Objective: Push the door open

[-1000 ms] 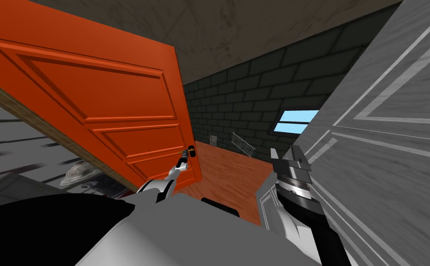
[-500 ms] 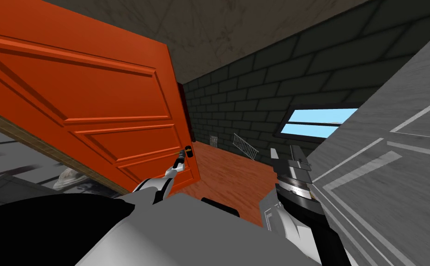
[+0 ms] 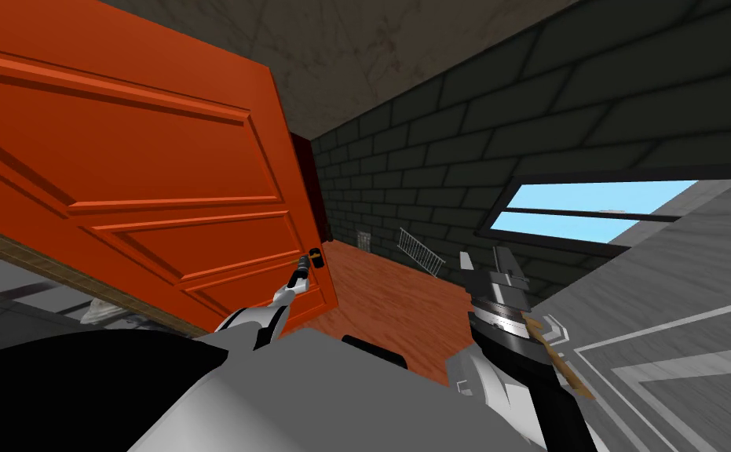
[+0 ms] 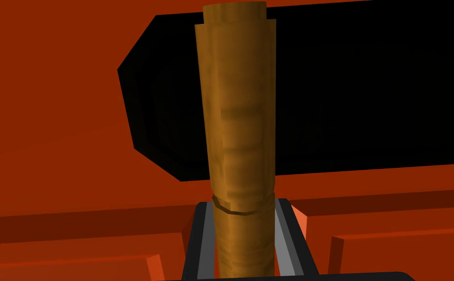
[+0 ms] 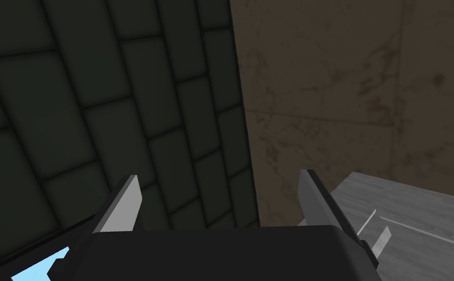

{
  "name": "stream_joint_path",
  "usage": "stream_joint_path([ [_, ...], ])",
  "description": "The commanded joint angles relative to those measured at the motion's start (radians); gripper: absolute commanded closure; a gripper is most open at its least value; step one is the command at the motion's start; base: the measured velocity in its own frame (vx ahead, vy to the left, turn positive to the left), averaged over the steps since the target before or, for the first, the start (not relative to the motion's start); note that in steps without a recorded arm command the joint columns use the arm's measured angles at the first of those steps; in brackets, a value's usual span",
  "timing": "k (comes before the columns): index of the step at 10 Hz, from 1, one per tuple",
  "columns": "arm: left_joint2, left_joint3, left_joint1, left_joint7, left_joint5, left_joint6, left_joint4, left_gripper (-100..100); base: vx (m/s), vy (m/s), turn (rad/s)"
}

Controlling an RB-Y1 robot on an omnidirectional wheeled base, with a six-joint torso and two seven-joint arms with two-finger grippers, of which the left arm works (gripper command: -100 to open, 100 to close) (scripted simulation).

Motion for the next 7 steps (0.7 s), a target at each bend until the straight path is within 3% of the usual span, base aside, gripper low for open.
stream_joint_path([
  [1,0.013,0.002,-0.008,0.006,0.000,-0.020,0.036,100,0.031,0.003,0.009],
  [3,0.018,0.005,-0.006,0.010,0.001,-0.022,0.040,100,0.003,0.004,-0.010],
  [5,0.040,0.015,0.004,0.025,0.005,-0.031,0.056,100,0.166,-0.046,0.081],
  [7,0.040,0.015,0.004,0.025,0.005,-0.031,0.056,100,0.102,-0.040,0.049],
])
